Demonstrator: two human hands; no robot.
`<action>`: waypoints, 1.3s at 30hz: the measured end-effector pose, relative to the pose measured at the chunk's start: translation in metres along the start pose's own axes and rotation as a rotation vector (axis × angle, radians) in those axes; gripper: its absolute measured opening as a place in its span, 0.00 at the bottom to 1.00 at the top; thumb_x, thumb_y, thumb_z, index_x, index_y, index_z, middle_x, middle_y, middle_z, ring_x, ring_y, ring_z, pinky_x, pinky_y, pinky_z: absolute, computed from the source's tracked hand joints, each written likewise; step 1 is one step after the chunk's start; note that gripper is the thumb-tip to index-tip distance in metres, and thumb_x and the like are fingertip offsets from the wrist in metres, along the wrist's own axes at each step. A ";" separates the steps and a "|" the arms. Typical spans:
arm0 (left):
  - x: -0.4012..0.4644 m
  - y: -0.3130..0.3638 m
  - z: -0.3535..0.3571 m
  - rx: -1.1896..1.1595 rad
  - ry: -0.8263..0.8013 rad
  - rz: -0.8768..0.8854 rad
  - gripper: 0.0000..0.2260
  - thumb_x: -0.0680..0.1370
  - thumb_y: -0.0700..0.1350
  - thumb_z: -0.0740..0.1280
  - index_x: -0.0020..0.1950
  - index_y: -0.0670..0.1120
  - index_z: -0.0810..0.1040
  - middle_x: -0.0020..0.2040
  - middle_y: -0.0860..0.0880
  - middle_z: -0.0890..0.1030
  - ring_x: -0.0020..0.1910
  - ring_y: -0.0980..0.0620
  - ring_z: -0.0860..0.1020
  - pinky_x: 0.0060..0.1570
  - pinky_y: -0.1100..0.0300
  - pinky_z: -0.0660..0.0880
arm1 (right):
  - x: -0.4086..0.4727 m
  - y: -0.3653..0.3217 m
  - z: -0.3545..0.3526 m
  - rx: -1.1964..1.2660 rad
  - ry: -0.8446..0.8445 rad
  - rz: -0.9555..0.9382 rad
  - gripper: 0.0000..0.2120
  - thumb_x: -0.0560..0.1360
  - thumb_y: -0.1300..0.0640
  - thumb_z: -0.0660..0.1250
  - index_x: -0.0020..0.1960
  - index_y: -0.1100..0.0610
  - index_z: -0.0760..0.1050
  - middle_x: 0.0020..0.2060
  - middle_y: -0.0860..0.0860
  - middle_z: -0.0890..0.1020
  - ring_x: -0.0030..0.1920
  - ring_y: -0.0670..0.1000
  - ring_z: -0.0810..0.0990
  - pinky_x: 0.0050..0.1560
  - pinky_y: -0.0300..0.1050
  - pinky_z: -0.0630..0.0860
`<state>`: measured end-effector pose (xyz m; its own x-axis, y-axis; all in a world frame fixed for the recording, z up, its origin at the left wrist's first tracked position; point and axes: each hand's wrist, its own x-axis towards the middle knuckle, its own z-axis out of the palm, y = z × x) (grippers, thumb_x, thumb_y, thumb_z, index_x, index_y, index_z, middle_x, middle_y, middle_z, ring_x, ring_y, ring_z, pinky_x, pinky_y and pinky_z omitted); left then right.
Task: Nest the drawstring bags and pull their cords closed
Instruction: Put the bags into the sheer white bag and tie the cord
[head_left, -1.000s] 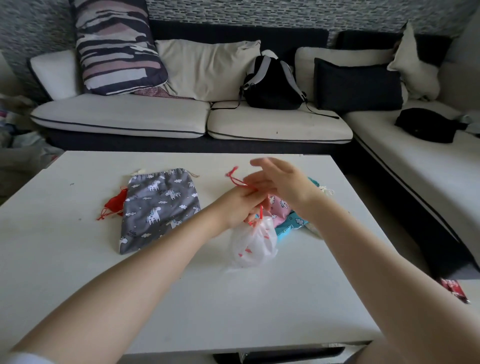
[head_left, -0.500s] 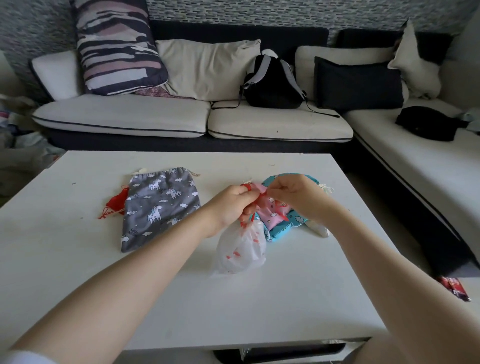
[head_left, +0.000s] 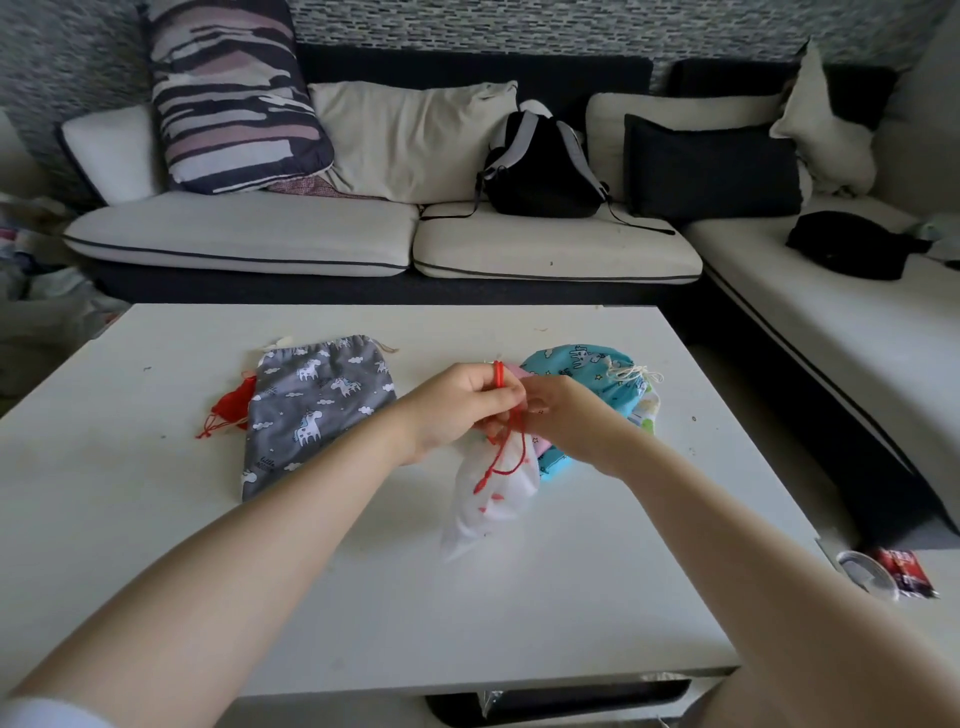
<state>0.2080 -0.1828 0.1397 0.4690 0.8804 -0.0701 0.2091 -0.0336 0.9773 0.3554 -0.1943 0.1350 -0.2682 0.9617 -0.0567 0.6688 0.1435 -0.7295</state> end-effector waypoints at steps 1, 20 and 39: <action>0.000 0.001 -0.001 -0.001 -0.006 0.005 0.11 0.79 0.38 0.61 0.41 0.50 0.77 0.32 0.53 0.76 0.31 0.55 0.73 0.38 0.65 0.75 | 0.002 0.001 0.002 -0.029 0.012 0.007 0.08 0.75 0.61 0.64 0.51 0.64 0.77 0.45 0.60 0.82 0.47 0.60 0.79 0.48 0.50 0.76; 0.010 -0.017 0.001 0.400 0.385 0.165 0.03 0.73 0.40 0.70 0.42 0.48 0.82 0.36 0.50 0.82 0.34 0.60 0.76 0.42 0.65 0.72 | -0.006 0.009 0.000 0.477 -0.012 0.117 0.12 0.76 0.64 0.59 0.48 0.61 0.81 0.36 0.46 0.81 0.37 0.43 0.75 0.39 0.31 0.69; 0.006 -0.024 -0.010 -0.741 0.396 -0.138 0.16 0.81 0.48 0.55 0.33 0.50 0.67 0.31 0.56 0.80 0.35 0.59 0.78 0.40 0.60 0.65 | 0.005 0.040 -0.008 1.488 0.340 0.509 0.12 0.79 0.60 0.57 0.38 0.56 0.71 0.35 0.51 0.78 0.42 0.52 0.79 0.53 0.50 0.73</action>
<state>0.1969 -0.1716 0.1177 0.1166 0.9590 -0.2584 -0.4381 0.2831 0.8532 0.3864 -0.1821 0.1106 0.0548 0.8700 -0.4899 -0.6529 -0.3400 -0.6768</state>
